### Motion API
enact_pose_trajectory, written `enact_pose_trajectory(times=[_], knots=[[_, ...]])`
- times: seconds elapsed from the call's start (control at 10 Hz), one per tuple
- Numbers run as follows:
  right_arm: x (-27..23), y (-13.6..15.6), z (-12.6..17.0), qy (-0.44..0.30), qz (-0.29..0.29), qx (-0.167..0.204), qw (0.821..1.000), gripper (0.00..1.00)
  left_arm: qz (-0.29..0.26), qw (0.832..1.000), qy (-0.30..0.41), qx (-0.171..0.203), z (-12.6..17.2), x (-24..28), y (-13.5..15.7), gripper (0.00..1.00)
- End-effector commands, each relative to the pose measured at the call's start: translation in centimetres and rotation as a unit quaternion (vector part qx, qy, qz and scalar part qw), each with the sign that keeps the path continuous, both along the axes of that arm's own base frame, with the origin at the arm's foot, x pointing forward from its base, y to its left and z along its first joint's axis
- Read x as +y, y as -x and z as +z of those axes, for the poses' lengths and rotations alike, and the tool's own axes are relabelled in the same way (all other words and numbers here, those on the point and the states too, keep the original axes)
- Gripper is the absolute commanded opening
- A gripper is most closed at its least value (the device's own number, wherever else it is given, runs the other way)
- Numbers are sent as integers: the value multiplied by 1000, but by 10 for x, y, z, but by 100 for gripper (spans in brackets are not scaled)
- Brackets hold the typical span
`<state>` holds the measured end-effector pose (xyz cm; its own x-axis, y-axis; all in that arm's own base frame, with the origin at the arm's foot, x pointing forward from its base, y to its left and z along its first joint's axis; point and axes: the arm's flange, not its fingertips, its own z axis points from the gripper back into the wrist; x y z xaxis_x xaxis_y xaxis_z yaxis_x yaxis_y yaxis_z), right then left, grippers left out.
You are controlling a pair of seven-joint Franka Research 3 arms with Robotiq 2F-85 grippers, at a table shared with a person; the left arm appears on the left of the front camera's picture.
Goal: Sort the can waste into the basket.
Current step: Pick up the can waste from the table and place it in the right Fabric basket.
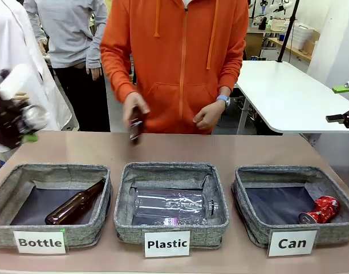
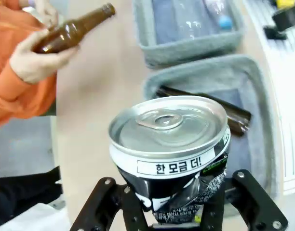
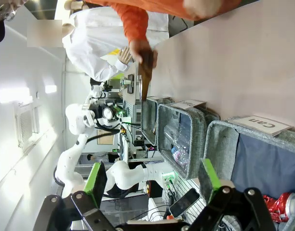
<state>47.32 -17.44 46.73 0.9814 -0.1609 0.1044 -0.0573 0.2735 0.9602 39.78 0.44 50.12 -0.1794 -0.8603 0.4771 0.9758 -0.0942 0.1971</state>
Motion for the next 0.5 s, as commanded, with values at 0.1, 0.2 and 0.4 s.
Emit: enact_pose_trajectory(times=[0.1,0.2,0.4], knots=[[0,0,2,2,7,-6,1000,100,-27,999,1,-42,0,28,25,0],[0,0,2,2,7,-6,1000,100,-20,995,-93,-14,23,91,22,0],[0,0,2,2,7,-6,1000,100,27,995,-97,8,46,189,49,0]])
